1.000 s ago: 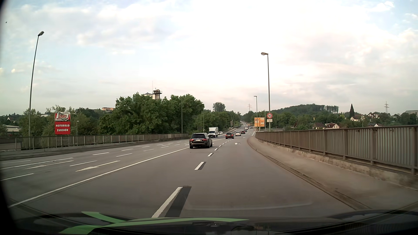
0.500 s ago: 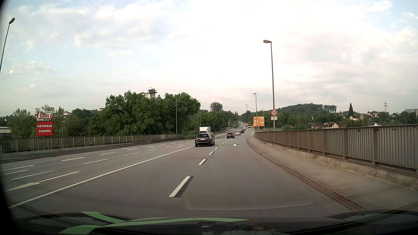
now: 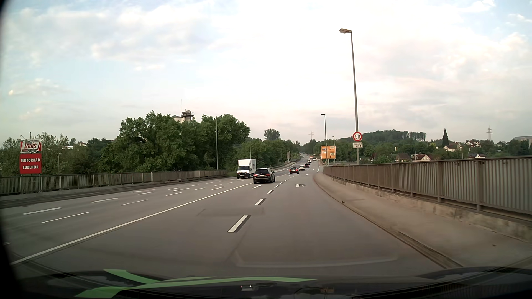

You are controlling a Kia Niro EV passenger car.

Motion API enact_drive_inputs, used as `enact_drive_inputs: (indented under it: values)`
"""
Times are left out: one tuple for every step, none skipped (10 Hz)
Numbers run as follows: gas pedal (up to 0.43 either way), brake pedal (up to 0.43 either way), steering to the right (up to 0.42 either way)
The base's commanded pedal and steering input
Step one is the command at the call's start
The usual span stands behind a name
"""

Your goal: Follow the waypoints while adhering to traffic rules and regulations

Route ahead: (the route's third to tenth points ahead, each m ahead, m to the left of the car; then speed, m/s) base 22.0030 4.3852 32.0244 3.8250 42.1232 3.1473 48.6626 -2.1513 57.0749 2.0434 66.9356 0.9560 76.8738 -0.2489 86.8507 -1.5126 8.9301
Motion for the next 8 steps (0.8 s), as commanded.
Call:
enact_drive_inputs:
  values:
    - [0.098,0.000,0.006]
    - [0.098,0.000,0.006]
    - [0.098,0.000,0.005]
    - [0.098,0.000,0.006]
    - [0.098,0.000,0.006]
    - [0.098,0.000,0.005]
    - [0.098,0.000,0.005]
    - [0.098,0.000,0.005]
